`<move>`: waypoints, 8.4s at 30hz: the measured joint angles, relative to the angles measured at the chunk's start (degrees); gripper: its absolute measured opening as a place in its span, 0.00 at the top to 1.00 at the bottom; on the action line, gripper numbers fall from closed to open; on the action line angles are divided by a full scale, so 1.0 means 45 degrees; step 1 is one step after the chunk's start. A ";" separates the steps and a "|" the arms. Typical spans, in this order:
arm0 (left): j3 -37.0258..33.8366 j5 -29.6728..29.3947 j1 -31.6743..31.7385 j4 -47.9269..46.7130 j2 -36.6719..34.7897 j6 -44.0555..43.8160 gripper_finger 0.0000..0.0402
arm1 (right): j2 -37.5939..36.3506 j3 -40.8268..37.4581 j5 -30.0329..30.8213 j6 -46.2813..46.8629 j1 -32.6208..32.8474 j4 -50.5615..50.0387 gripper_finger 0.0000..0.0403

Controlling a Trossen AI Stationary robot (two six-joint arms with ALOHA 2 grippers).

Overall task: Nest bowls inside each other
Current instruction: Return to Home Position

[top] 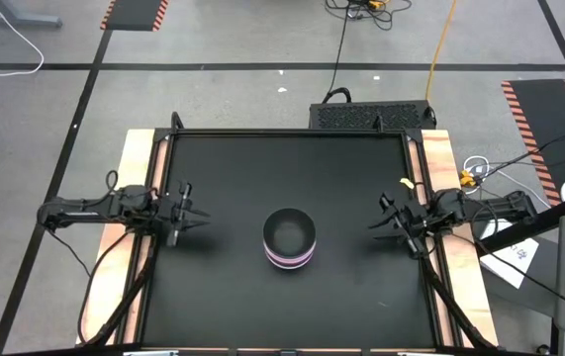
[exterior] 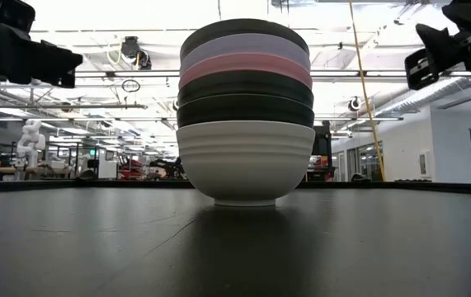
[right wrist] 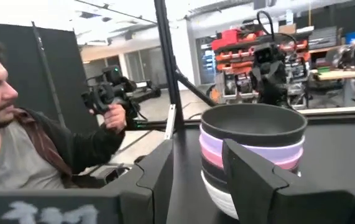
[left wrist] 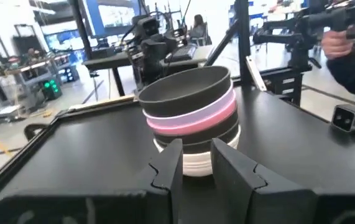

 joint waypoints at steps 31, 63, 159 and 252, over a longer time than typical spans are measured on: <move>-0.0778 -0.2036 -0.0009 0.1382 0.0058 -0.1342 0.78 | 0.0050 0.0015 0.0032 -0.0456 0.0735 -0.0936 0.68; -0.0773 -0.2117 -0.0009 0.1465 0.0058 -0.0370 0.78 | 0.0050 0.0015 0.0032 -0.0364 0.0735 -0.0922 0.68; -0.0778 -0.2092 -0.0013 0.1489 0.0058 -0.0374 0.78 | 0.0049 0.0010 0.0033 -0.0359 0.0733 -0.0920 0.68; -0.0778 -0.2092 -0.0012 0.1489 0.0053 -0.0376 0.78 | 0.0045 0.0014 0.0032 -0.0363 0.0734 -0.0921 0.68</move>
